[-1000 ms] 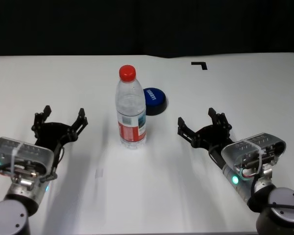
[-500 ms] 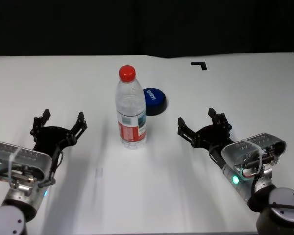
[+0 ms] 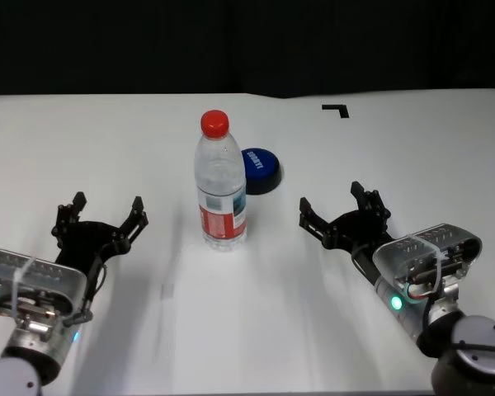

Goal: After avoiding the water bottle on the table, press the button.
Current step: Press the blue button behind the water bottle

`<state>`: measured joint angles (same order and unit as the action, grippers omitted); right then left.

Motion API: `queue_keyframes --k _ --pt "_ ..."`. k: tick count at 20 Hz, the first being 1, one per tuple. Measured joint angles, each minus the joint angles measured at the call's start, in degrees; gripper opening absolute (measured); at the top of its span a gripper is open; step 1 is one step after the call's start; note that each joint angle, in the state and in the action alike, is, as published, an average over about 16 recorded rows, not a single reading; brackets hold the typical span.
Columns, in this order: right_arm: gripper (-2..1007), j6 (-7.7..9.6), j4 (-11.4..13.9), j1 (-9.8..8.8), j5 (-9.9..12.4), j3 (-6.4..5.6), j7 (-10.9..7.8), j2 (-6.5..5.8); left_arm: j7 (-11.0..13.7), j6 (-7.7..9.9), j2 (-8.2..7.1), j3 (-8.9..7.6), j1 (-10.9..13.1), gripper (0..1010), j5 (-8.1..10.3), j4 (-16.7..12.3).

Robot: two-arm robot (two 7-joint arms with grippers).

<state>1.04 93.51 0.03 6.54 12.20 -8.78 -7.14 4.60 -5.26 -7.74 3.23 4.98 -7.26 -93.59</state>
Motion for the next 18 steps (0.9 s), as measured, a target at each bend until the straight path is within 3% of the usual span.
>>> queue_keyframes --k 18 --pt "1003 0.0 0.0 0.0 0.0 0.0 0.0 0.0 -0.11 0.47 0.03 0.42 1.16 1003 -0.09 -1.01"
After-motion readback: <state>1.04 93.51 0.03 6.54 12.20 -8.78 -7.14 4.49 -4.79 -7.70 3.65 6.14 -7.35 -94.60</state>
